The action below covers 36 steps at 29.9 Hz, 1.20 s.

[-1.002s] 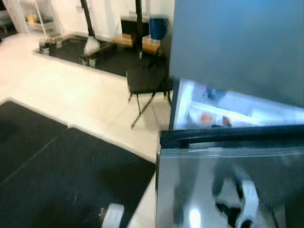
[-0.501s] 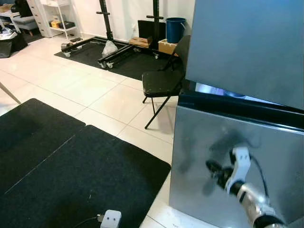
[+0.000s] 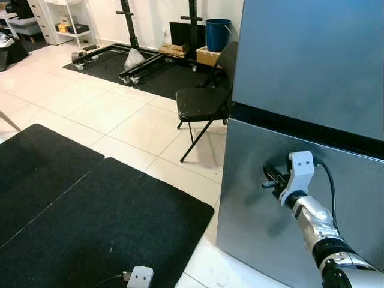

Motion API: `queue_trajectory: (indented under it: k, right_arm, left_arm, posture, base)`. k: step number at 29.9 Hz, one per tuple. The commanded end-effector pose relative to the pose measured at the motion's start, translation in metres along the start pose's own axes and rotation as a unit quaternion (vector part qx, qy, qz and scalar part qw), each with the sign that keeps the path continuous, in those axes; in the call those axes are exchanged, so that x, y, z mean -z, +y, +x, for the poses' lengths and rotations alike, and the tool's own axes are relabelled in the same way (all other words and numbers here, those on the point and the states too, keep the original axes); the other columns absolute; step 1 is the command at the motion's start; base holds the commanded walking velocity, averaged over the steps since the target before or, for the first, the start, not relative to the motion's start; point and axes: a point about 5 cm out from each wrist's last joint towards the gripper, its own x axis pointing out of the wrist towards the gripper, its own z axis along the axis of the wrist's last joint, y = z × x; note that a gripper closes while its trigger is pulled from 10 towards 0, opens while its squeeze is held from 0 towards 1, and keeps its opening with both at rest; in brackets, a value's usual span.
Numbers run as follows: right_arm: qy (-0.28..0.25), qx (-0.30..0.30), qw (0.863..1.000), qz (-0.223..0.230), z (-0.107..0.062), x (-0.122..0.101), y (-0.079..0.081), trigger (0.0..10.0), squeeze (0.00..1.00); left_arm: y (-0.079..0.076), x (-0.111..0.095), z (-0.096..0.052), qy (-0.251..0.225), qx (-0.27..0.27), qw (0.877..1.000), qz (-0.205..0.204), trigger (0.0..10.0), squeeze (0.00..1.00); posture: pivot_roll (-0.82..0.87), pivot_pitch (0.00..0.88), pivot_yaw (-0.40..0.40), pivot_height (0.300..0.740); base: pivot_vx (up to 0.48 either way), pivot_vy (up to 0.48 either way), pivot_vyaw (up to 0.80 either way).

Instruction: Restocking fridge

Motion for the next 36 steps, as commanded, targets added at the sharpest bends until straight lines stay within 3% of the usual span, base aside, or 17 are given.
queue_trajectory:
  k: [1,9,11,14,17,19,21,24,26,27,28,29,34,36]
  right_arm:
    - [-0.019,0.04,0.999,-0.017,0.006,-0.013,-0.006,10.0,0.0]
    - [-0.013,0.042,0.999,-0.021,0.007,-0.011,-0.002,10.0,0.0]
    - [-0.004,0.038,0.999,-0.013,0.004,-0.004,-0.001,10.0,0.0]
    - [0.05,-0.028,0.998,0.014,-0.005,0.023,0.012,10.0,0.0]
    - [0.152,-0.099,0.983,-0.002,-0.031,0.069,0.027,10.0,0.0]
    - [0.211,-0.109,0.971,-0.002,-0.054,0.098,0.03,10.0,0.0]
    - [0.231,-0.109,0.967,-0.001,-0.062,0.107,0.03,10.0,0.0]
    - [0.366,-0.021,0.93,0.003,-0.124,0.158,0.013,10.0,0.0]
    - [0.406,0.0,0.914,-0.004,-0.147,0.172,0.008,10.0,0.0]
    - [0.406,0.0,0.914,-0.004,-0.147,0.172,0.008,10.0,0.0]
    - [0.438,0.016,0.899,-0.001,-0.168,0.183,0.005,10.0,0.0]
    - [0.438,0.016,0.899,-0.001,-0.168,0.183,0.005,10.0,0.0]
    - [0.483,0.04,0.875,0.025,-0.204,0.198,0.003,10.0,0.0]
    - [0.488,0.041,0.871,0.028,-0.209,0.2,0.003,10.0,0.0]
  left_arm:
    - [-0.004,0.014,-0.002,0.025,0.005,1.0,-0.003,10.0,0.0]
    - [-0.003,0.014,-0.002,0.024,0.005,1.0,-0.003,10.0,0.0]
    - [-0.004,0.014,-0.002,0.024,0.005,1.0,-0.002,10.0,0.0]
    - [-0.004,0.014,-0.002,0.024,0.007,1.0,-0.003,10.0,0.0]
    - [-0.005,0.014,-0.002,0.025,0.009,1.0,-0.003,10.0,0.0]
    - [-0.006,0.014,-0.002,0.026,0.01,1.0,-0.003,10.0,0.0]
    - [-0.006,0.014,-0.001,0.026,0.011,1.0,-0.002,10.0,0.0]
    - [-0.007,0.012,-0.001,0.025,0.013,1.0,-0.003,10.0,0.0]
    - [-0.007,0.012,-0.001,0.025,0.014,1.0,-0.002,10.0,0.0]
    - [-0.007,0.012,-0.001,0.025,0.014,1.0,-0.002,10.0,0.0]
    - [-0.006,0.012,-0.001,0.025,0.014,1.0,-0.001,10.0,0.0]
    - [-0.006,0.012,-0.001,0.025,0.014,1.0,-0.001,10.0,0.0]
    - [-0.005,0.011,-0.001,0.024,0.012,1.0,0.0,10.0,0.0]
    - [-0.005,0.01,-0.001,0.024,0.012,1.0,0.001,10.0,0.0]
  posture:
    - [0.0,0.0,-0.022,0.74]
    - [0.01,0.0,-0.022,0.74]
    - [0.01,0.0,-0.022,0.74]
    - [0.0,0.0,-0.022,0.74]
    - [0.0,0.0,-0.02,0.74]
    - [0.0,0.0,-0.023,0.74]
    - [0.0,0.0,-0.023,0.74]
    - [0.0,0.0,-0.017,0.74]
    - [0.0,0.0,-0.016,0.74]
    - [0.0,0.0,-0.016,0.74]
    - [0.0,0.0,-0.011,0.74]
    - [0.0,0.0,-0.011,0.74]
    - [0.0,0.0,-0.01,0.74]
    - [0.0,0.0,-0.01,0.74]
  base:
    - [0.0,0.0,0.0]
    - [0.0,0.0,0.0]
    - [0.0,0.0,0.0]
    - [0.0,0.0,0.0]
    - [0.0,0.0,0.0]
    - [0.0,0.0,0.0]
    - [0.0,0.0,0.0]
    - [0.0,0.0,0.26]
    - [0.0,0.0,0.79]
    - [0.0,0.0,0.79]
    - [0.0,0.0,0.78]
    - [0.0,0.0,0.78]
    - [0.0,0.0,0.78]
    - [0.0,0.0,0.77]
